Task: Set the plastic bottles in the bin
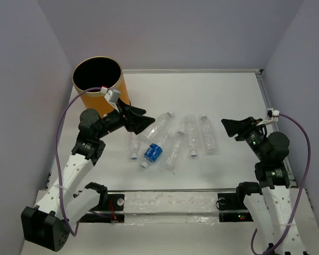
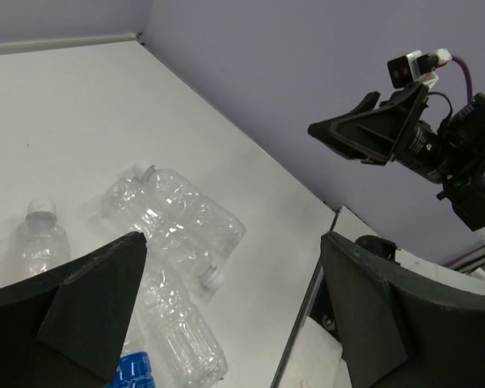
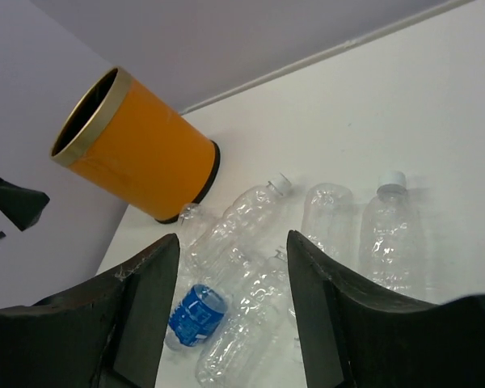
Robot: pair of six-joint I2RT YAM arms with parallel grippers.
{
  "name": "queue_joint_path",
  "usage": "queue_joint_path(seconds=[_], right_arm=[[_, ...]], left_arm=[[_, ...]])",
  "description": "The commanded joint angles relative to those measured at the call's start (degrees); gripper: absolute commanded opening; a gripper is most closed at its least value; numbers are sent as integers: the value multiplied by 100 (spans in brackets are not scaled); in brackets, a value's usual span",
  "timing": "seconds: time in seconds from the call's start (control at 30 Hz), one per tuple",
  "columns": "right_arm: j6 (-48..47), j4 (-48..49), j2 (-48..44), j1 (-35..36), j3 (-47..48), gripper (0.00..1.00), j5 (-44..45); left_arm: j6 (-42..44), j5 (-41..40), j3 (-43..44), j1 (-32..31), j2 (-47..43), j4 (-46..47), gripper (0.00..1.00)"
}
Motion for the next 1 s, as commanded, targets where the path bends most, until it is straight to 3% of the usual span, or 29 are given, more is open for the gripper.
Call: queue_joint_path(seconds=[0.0,0.17,0.27,0.3,0.47,0.7,0.97], right_arm=[[196,365,67,-20,-159,62,-472],[249,391,147,-20,-273,66,-867],[249,391,33,-20,-440,68,-973],[275,391,6,-20,-501,68,-991],[275,330,-117,40,-721,71,-1149],[100,189,-196,147,-748,76,-1052],[-50,136,-161,252,-871,80,-1026]], left_arm=[[-163,86,488,-26,251,136,99],[74,-475,857,-105,829,-74,99],[793,-1151,1453,-465,1356,-1150,98],[1265,-1867,1829,-779,1498,-1469,96],[2235,-3988,2623,-1529,2516,-2683,96],[3263,-4213,3300,-1652,3915,-3177,98],[3652,-4080,3819,-1714,5128,-3581,99]])
